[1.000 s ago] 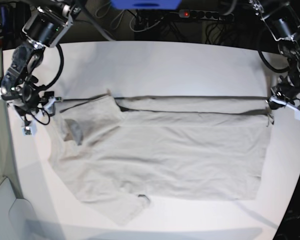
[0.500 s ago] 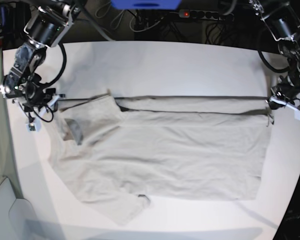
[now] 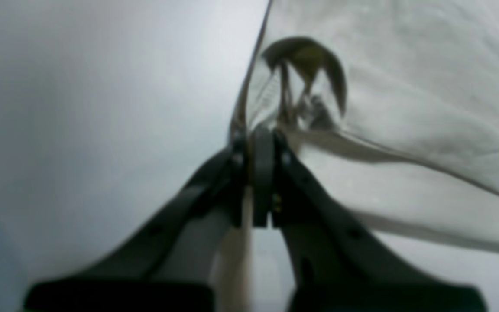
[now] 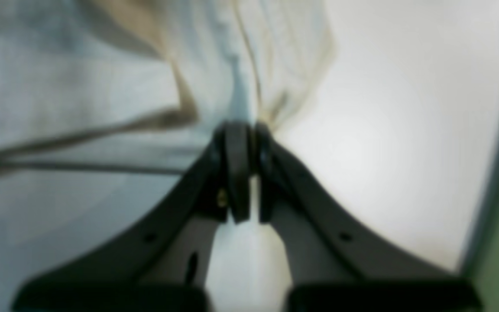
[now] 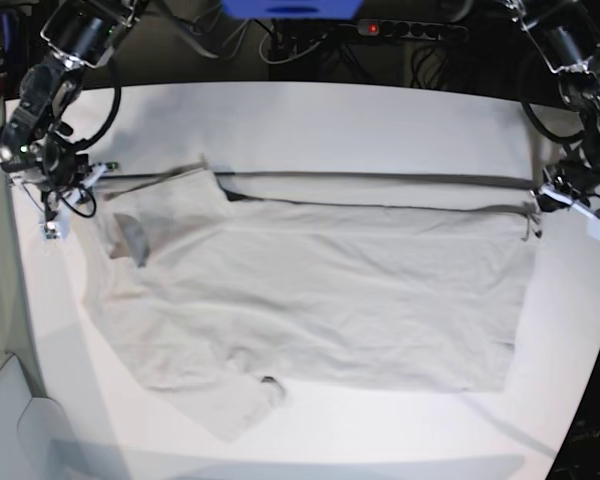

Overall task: Layout the t-shirt on the table in an organized manner, then fold the t-shirt properly
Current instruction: 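Lift the shirt with both grippers and drag it away from the hem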

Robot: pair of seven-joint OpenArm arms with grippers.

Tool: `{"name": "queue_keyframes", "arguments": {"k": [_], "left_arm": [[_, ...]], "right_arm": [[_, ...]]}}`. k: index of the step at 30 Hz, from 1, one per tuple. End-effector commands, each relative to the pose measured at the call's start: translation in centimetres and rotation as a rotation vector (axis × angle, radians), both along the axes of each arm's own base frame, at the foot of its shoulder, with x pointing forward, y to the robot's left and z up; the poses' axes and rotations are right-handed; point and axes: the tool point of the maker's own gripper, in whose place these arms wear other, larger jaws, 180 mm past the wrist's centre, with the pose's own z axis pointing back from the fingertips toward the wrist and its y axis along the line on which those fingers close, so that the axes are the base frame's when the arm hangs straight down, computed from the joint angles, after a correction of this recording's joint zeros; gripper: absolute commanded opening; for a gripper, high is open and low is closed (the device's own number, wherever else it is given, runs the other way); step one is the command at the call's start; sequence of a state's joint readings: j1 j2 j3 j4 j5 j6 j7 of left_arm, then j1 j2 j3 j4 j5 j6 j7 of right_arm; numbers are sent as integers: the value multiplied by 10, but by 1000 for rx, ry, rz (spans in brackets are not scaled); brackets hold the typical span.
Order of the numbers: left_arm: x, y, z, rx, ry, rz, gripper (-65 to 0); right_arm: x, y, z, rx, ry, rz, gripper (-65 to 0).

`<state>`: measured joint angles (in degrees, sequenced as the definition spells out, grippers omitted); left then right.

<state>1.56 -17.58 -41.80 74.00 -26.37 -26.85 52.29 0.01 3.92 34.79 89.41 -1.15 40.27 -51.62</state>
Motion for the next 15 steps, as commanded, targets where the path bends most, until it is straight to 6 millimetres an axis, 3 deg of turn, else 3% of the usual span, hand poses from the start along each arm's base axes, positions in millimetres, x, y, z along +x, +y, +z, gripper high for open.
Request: {"name": "queue_keyframes", "arguments": {"k": [1, 8, 11, 15], "left_arm": [[6, 10, 21, 47, -45, -5, -647], [-22, -5, 35, 123, 9, -83, -647], [-20, -8, 50, 163, -24, -105, -647], [-8, 1, 70, 185, -83, -76, -647]], "right_arm": [[0, -11, 14, -46, -32, -3, -650], [-28, -14, 25, -120, -21, 21, -650], [-25, -16, 35, -142, -46, 24, -650], [-4, -22, 69, -202, -135, 40, -650]]}}
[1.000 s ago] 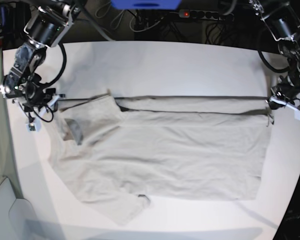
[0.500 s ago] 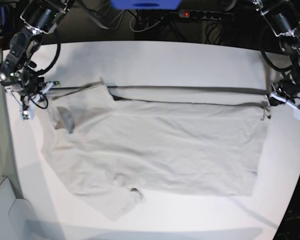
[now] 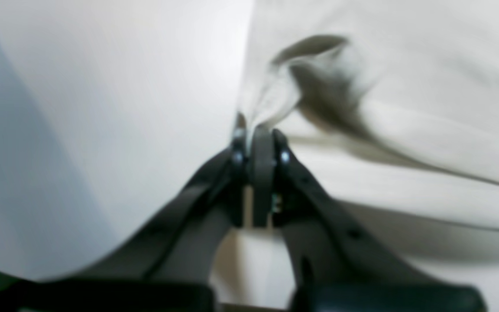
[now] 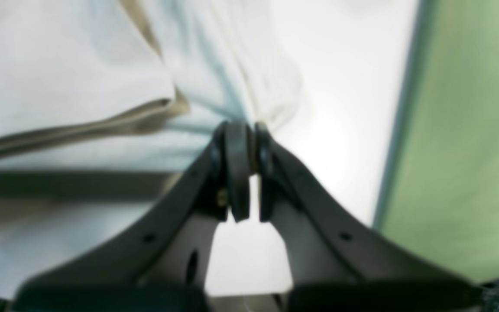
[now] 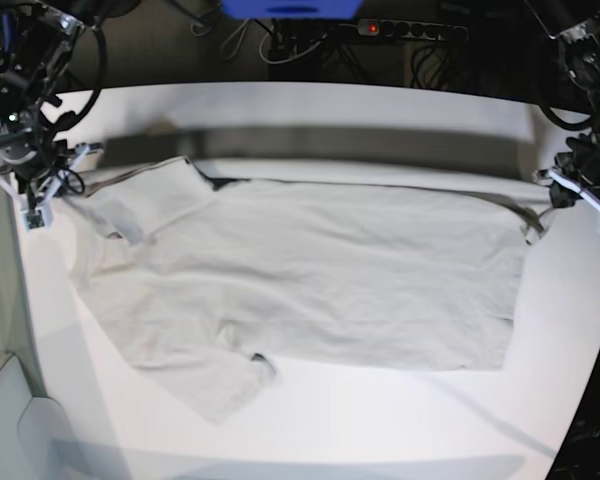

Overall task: Layout the t-shirt on the table in an organized manner, then fold the t-shirt properly
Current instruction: 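Lift the shirt with both grippers and drag it away from the hem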

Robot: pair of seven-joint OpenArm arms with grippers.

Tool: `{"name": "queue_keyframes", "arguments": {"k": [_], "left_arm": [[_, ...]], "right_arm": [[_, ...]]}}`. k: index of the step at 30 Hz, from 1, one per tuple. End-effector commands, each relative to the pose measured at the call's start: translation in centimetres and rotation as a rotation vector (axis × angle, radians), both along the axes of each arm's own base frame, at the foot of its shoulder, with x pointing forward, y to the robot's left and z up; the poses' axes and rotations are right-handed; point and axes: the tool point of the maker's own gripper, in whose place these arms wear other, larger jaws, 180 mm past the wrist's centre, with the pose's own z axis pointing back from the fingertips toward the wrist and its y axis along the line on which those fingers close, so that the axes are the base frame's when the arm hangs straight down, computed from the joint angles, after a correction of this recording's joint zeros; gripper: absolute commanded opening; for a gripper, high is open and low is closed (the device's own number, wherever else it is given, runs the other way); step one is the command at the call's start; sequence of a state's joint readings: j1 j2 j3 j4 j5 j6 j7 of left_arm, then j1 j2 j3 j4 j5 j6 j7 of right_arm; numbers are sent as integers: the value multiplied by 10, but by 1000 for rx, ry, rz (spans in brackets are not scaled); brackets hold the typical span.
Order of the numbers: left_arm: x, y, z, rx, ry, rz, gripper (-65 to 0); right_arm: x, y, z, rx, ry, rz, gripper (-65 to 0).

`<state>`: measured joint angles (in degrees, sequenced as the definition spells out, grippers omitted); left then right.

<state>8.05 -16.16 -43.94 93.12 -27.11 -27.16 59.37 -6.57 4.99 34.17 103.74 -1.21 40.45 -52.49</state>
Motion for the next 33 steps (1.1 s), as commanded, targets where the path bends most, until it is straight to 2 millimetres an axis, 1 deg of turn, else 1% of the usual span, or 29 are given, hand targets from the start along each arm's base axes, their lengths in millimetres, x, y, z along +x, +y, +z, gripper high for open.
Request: {"name": "queue_keyframes", "arguments": {"k": [1, 3, 5, 7, 8, 11, 12, 13, 15, 16, 19, 21, 22, 23, 25, 26, 27, 29, 32, 33], "left_arm": [[20, 11, 25, 38, -80, 8, -647], [30, 12, 28, 20, -78, 14, -647], [45, 11, 35, 1, -89, 16, -647], [55, 11, 39, -14, -96, 19, -647], [62, 12, 42, -25, -107, 22, -647], [85, 10, 45, -80, -127, 32, -647], [92, 8, 43, -98, -124, 27, -647], [96, 10, 42, -104, -117, 25, -647], [101, 12, 37, -107, -91, 14, -647], [101, 13, 32, -107, -74, 9, -647], [107, 14, 33, -113, -72, 4, -647], [107, 14, 34, -113, -72, 3, -647], [106, 14, 34, -112, -67, 2, -647], [105, 13, 33, -114, -65, 1, -647], [95, 13, 22, -115, -35, 2, -647], [92, 13, 18, -115, -26, 3, -647], [89, 13, 15, -115, -18, 4, -647], [89, 14, 15, -114, -19, 5, -647], [91, 14, 18, -117, -25, 6, -647], [90, 17, 19, -118, -33, 17, -647]], "right_arm": [[22, -6, 28, -40, -94, 11, -650], [37, -6, 40, -52, -126, 20, -650], [51, -8, 53, -72, -145, 34, -650], [60, -7, 59, -83, -148, 45, -650], [66, -4, 64, -88, -154, 60, -650], [87, 16, 75, -98, -181, 130, -650], [92, 17, 80, -113, -188, 148, -650], [96, 20, 83, -123, -190, 168, -650], [102, 26, 77, -116, -171, 195, -650], [106, 26, 75, -110, -166, 198, -650], [118, 19, 66, -86, -138, 186, -650], [119, 15, 64, -82, -128, 178, -650], [117, 11, 64, -92, -122, 175, -650], [111, 8, 59, -98, -105, 175, -650], [103, 8, 52, -100, -84, 178, -650], [101, 8, 51, -101, -83, 180, -650], [100, 8, 52, -105, -85, 181, -650], [104, 10, 62, -113, -114, 183, -650], [113, 11, 83, -135, -167, 184, -650], [115, 11, 88, -142, -174, 180, -650]]}}
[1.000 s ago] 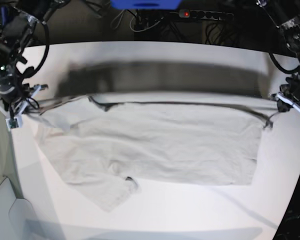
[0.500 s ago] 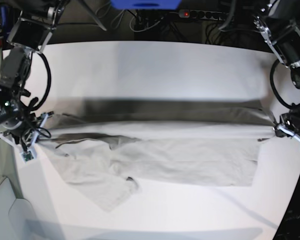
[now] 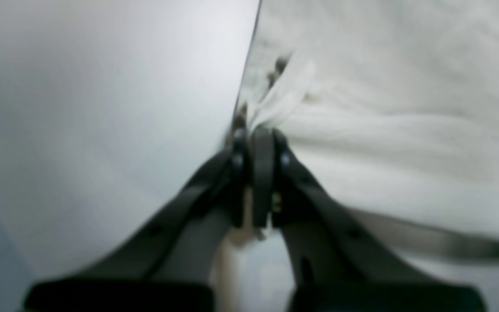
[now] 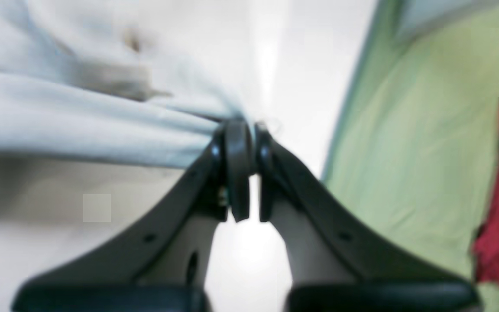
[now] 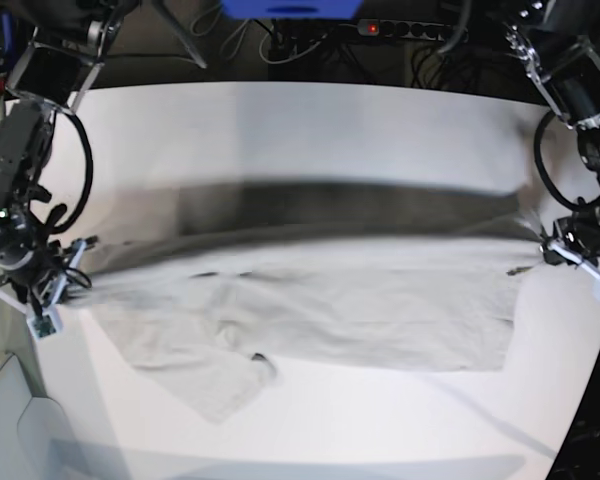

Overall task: Layout the t-shirt on the table in an organized manner, then fold the t-shirt properly
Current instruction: 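Lift the shirt with both grippers and drag it away from the hem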

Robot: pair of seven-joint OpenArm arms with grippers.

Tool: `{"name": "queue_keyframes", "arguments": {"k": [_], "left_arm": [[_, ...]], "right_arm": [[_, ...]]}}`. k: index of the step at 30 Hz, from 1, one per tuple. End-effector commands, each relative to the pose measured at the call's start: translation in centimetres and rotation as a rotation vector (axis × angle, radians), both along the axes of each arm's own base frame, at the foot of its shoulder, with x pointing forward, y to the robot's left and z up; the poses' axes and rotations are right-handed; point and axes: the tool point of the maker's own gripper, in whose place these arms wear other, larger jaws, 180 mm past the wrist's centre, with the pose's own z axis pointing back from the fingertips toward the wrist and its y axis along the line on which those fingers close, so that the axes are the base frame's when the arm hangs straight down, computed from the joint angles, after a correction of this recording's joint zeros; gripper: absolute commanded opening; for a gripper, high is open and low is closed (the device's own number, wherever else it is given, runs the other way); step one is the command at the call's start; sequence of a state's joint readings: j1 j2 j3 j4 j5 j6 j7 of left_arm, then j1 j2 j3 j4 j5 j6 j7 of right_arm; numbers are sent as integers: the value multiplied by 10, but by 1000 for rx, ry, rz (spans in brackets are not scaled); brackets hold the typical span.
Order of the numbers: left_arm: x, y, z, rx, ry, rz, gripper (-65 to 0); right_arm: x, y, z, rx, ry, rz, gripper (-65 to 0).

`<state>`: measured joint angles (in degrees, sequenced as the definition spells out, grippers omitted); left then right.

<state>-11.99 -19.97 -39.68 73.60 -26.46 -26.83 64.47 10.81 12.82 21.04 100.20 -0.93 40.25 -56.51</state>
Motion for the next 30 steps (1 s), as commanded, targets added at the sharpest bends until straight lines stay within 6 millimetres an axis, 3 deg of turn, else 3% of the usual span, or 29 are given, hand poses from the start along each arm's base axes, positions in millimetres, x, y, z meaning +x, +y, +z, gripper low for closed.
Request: {"name": "queue_keyframes", "arguments": {"k": [1, 6, 10, 15, 23, 30], "left_arm": [[8, 18, 25, 29, -71, 33, -647], [10, 29, 45, 42, -134, 73, -647], [-4, 29, 35, 48, -85, 65, -647], [-25, 14, 32, -3, -94, 27, -647], [-84, 16, 3, -56, -20, 59, -647], [-106, 9, -8, -77, 23, 42, -647]], "right_arm": [[4, -9, 16, -33, -26, -21, -650], [-3, -20, 28, -54, -37, -63, -650], [-25, -23, 18, -44, -24, -98, -650], [-54, -18, -3, -37, 33, -106, -650], [-106, -20, -40, -22, 152, -147, -650], [-154, -9, -77, 3, 292, -149, -650]]}}
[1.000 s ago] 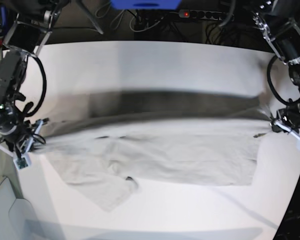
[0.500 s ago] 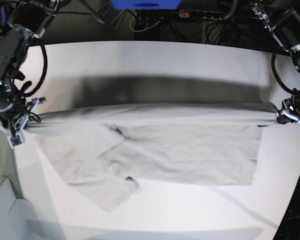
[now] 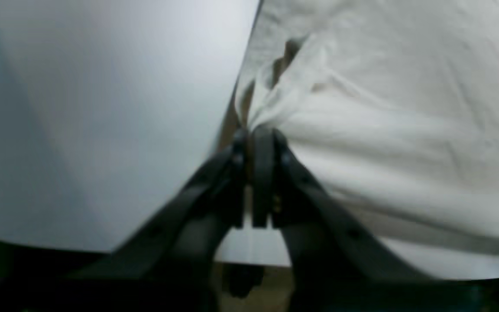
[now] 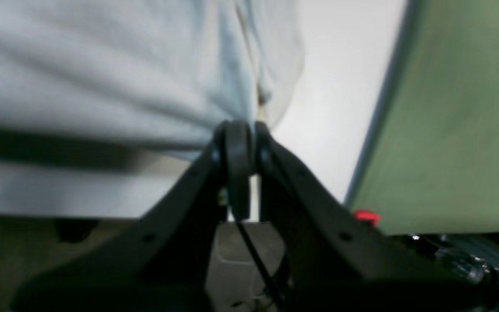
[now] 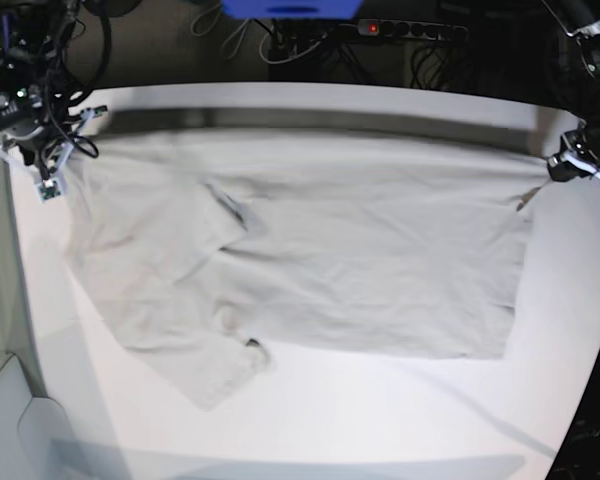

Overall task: Layout the t-shirt on the table in an organized manner, then fold the t-shirt properly
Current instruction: 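Lift the shirt with both grippers and drag it away from the hem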

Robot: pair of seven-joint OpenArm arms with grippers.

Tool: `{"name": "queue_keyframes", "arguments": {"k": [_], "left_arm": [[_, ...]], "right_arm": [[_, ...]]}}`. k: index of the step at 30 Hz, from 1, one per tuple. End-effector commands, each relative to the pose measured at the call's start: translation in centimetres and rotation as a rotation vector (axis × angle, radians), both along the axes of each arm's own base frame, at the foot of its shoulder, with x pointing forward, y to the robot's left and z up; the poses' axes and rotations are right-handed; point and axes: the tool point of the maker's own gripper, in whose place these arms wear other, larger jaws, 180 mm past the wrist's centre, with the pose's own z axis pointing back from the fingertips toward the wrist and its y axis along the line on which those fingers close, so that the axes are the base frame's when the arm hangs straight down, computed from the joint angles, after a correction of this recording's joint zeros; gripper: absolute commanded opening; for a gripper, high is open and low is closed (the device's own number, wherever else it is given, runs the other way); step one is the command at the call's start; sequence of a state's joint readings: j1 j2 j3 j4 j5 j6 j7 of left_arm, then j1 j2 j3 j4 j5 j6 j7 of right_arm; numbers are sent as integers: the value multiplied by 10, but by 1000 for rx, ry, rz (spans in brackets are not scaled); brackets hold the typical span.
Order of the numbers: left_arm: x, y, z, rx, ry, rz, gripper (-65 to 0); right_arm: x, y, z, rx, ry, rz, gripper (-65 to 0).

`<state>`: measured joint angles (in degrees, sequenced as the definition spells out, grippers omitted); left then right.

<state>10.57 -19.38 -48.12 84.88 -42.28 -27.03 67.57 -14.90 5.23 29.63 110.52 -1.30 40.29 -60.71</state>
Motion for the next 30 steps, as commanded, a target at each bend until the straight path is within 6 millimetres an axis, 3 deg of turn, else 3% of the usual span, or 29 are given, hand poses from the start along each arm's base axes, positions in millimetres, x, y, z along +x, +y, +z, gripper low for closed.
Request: {"name": "queue_keyframes", "arguments": {"k": [1, 9, 15, 30], "left_arm": [[7, 7, 14, 27, -41, -3, -647], [-30, -6, -14, -8, 53, 6, -647], [-52, -5, -24, -10, 103, 15, -647], [-54, -3, -26, -4, 113, 14, -644]], "right_arm": [[2, -2, 6, -11, -25, 4, -650], [-33, 10, -13, 30, 9, 25, -650], [-45, 11, -19, 36, 35, 25, -650], [-55, 3, -20, 23, 55, -1, -650]]}}
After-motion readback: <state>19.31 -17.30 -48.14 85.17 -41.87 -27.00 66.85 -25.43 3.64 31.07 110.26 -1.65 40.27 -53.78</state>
